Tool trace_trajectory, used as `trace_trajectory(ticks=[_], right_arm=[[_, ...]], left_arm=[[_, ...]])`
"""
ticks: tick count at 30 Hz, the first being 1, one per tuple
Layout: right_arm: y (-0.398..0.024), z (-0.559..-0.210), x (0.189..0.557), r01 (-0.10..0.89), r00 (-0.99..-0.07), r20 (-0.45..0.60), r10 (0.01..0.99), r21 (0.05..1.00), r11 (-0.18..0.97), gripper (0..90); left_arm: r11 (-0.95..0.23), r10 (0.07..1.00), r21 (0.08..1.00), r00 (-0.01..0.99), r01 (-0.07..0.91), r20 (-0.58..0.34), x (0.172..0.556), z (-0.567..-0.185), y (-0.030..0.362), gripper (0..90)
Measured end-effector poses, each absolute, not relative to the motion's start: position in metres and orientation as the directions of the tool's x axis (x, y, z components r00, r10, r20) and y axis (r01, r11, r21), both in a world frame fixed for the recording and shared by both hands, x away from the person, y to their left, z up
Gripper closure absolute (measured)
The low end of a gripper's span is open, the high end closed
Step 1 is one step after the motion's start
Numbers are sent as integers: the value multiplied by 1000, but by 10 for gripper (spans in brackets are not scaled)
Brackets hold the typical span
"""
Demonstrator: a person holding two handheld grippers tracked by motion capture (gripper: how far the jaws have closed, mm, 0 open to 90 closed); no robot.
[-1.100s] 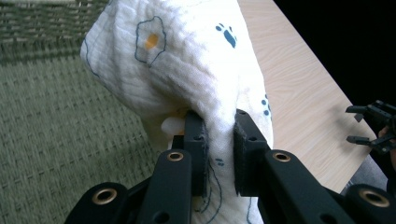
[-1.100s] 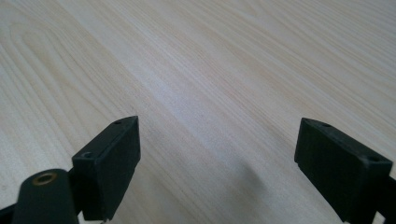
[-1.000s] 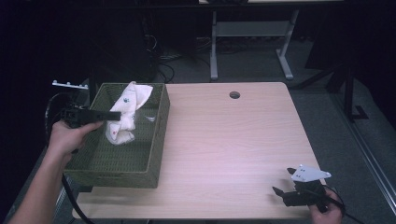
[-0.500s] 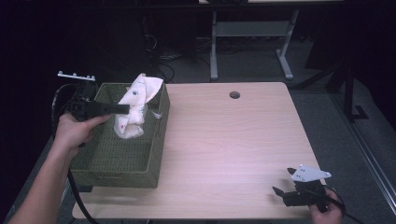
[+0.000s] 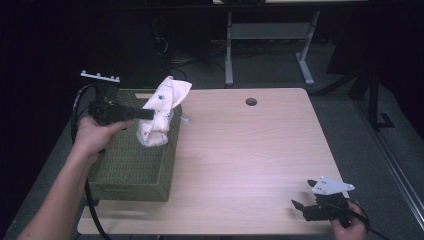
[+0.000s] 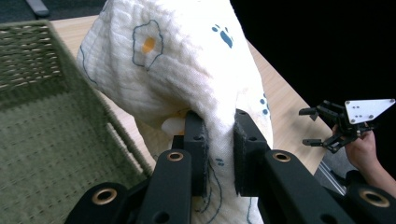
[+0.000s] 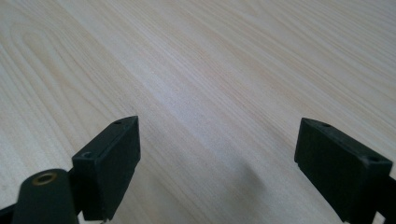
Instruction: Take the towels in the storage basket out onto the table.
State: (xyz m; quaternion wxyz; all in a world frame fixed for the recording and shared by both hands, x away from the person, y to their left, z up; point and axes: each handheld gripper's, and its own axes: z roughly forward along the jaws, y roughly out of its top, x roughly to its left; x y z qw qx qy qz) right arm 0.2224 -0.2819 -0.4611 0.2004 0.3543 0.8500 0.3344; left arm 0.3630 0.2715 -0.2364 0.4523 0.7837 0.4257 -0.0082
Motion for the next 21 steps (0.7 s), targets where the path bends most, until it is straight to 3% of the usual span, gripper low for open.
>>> trace_trajectory(ticks=[21], right_arm=[[-283,-460,222,465,-664,-102,740,719,517,140]], left_arm=[[-314,607,676,688,667,-397,379,-256,208,782]])
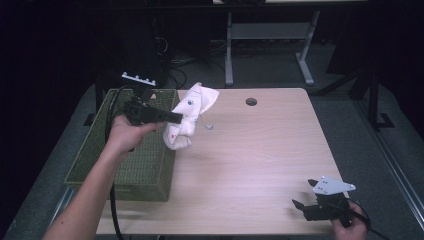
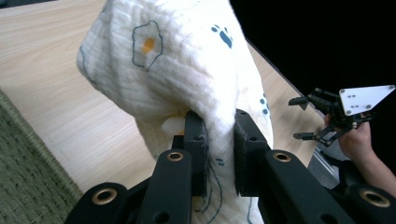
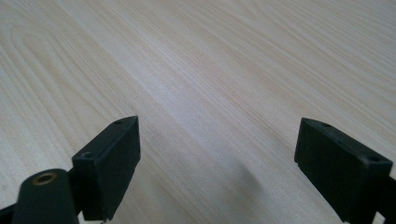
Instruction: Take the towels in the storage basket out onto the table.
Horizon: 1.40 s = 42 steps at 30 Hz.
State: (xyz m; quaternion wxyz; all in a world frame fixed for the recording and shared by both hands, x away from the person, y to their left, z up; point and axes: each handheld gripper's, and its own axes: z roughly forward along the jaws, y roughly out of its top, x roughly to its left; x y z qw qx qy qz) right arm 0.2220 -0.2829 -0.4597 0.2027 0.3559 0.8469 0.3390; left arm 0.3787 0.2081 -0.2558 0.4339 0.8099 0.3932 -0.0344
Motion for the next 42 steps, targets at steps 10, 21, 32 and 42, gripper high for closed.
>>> trace_trajectory(ticks=[10,21,32,42], right_arm=[[-285,-461,223,473,-664,-94,742,716,514,140],[-285,-460,223,474,-661,-89,745,720,506,140],[-285,-460,223,468,-662,-95,743,723,509,140],[-286,-460,222,469,-660,-92,746,725,505,140]], left_arm=[[-341,584,663,703,666,-406,388,-268,180,779],[-394,555,642,727,658,-405,395,-286,144,778],[-410,543,633,733,657,-410,402,-299,116,775],[-432,532,616,738,659,-416,407,-312,91,773]])
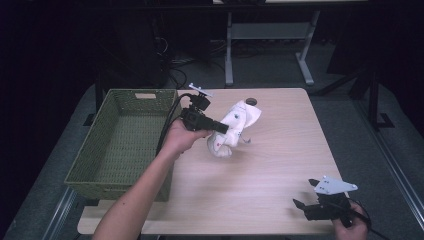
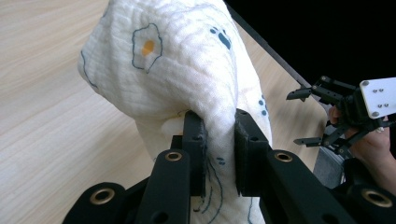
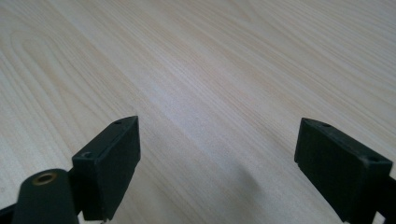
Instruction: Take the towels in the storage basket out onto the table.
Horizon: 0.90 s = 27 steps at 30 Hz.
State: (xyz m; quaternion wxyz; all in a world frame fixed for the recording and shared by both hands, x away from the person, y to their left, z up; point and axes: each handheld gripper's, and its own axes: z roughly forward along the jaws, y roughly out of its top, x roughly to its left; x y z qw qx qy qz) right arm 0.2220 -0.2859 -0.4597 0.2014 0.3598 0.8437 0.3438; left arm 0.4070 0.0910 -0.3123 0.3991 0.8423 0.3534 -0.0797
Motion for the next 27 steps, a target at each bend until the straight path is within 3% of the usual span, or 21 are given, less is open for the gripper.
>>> trace_trajectory(ticks=[27], right_arm=[[-286,-459,221,465,-659,-90,747,732,498,140]], left_arm=[[-461,565,557,713,691,-415,415,-350,45,755]])
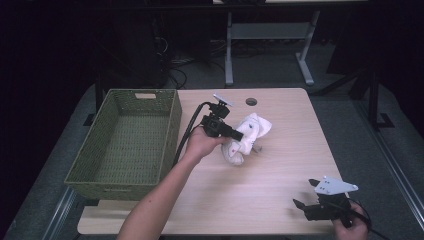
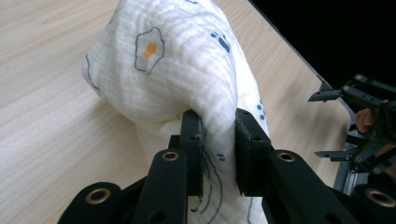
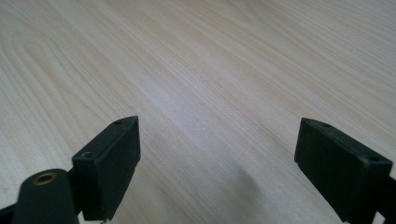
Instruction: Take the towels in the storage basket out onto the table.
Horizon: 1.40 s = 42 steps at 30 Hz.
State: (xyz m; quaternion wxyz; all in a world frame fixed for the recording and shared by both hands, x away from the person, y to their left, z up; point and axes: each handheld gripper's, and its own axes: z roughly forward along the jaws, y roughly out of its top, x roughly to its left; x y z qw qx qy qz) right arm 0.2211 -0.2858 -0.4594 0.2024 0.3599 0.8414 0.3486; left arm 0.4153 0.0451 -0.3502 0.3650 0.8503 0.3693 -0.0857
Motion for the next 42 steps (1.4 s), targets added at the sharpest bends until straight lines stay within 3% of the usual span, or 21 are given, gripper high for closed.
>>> trace_trajectory(ticks=[28,42], right_arm=[[-285,-460,221,464,-661,-92,744,730,502,140],[-285,-460,221,466,-660,-90,746,729,501,140]], left_arm=[[-452,622,499,662,740,-418,416,-410,17,731],[-433,619,501,651,750,-440,414,-422,15,594]])
